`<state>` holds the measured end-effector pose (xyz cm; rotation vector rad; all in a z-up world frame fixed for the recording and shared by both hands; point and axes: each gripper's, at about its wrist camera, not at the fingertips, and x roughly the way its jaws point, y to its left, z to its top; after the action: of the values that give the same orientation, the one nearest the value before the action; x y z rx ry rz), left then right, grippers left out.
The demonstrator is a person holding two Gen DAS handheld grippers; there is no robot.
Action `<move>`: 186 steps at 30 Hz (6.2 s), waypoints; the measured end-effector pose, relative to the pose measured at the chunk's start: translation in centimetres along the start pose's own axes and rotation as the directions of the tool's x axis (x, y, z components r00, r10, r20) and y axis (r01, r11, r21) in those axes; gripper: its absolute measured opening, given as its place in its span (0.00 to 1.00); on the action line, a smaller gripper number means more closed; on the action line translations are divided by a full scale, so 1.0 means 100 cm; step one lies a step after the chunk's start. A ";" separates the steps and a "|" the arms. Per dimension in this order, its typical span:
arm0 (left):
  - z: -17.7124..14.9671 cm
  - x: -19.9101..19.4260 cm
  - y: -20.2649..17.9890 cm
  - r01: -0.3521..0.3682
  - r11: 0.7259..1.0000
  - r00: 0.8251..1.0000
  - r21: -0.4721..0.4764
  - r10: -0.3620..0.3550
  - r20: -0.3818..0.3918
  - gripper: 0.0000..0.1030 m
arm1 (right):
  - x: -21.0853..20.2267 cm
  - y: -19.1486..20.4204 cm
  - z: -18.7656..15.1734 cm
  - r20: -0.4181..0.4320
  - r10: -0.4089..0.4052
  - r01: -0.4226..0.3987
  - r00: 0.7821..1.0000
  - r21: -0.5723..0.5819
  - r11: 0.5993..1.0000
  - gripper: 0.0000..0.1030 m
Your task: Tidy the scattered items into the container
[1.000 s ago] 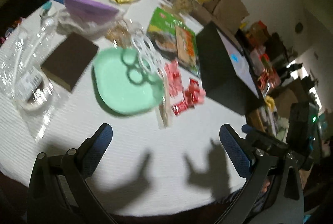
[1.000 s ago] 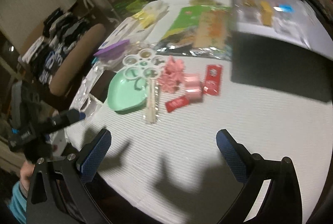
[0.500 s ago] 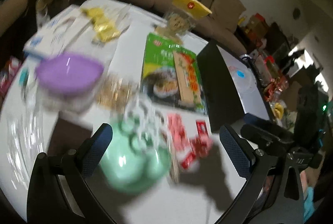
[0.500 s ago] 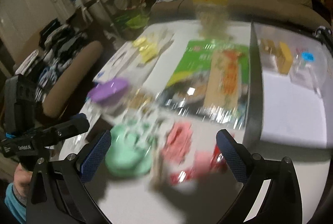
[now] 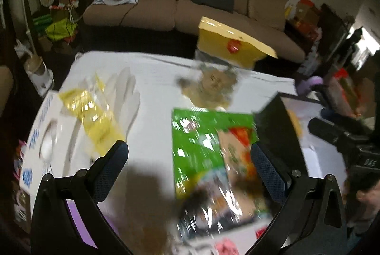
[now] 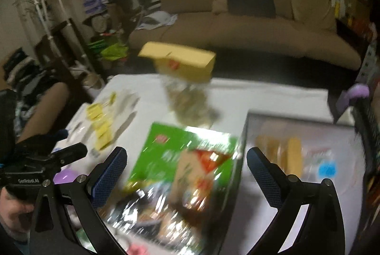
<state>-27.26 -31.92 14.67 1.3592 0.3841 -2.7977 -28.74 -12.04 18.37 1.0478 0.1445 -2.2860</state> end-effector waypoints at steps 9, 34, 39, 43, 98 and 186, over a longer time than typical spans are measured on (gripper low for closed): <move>0.017 0.030 -0.005 -0.035 0.999 0.999 0.007 0.034 0.008 1.00 | 0.019 -0.010 0.022 0.048 -0.063 0.063 0.997 0.001 0.998 1.00; 0.093 0.162 -0.005 0.112 0.980 0.993 0.166 -0.103 -0.064 1.00 | 0.111 -0.045 0.081 -0.016 0.103 -0.103 0.995 -0.021 0.994 1.00; 0.094 0.193 -0.031 0.112 0.964 0.992 0.241 -0.095 -0.082 1.00 | 0.148 -0.044 0.084 -0.099 0.223 -0.220 0.970 0.033 0.975 0.53; 0.088 0.195 -0.048 0.155 0.956 0.987 0.251 -0.140 -0.075 0.94 | 0.150 -0.040 0.081 -0.095 0.333 -0.325 0.938 0.091 0.941 0.31; -0.110 0.089 -0.007 0.088 0.983 0.951 -0.161 -0.130 -0.280 0.22 | 0.005 0.006 -0.036 -0.321 0.092 -0.143 0.942 -0.137 0.980 0.66; -0.106 -0.022 -0.248 0.278 0.935 0.928 0.219 -0.203 -0.313 0.62 | -0.005 -0.162 -0.176 -0.720 -0.126 -0.073 0.682 -0.238 0.968 0.57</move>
<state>-20.52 -5.73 15.46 1.9101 0.2015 -2.9326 -26.33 7.19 4.32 1.7711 0.7595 -1.6637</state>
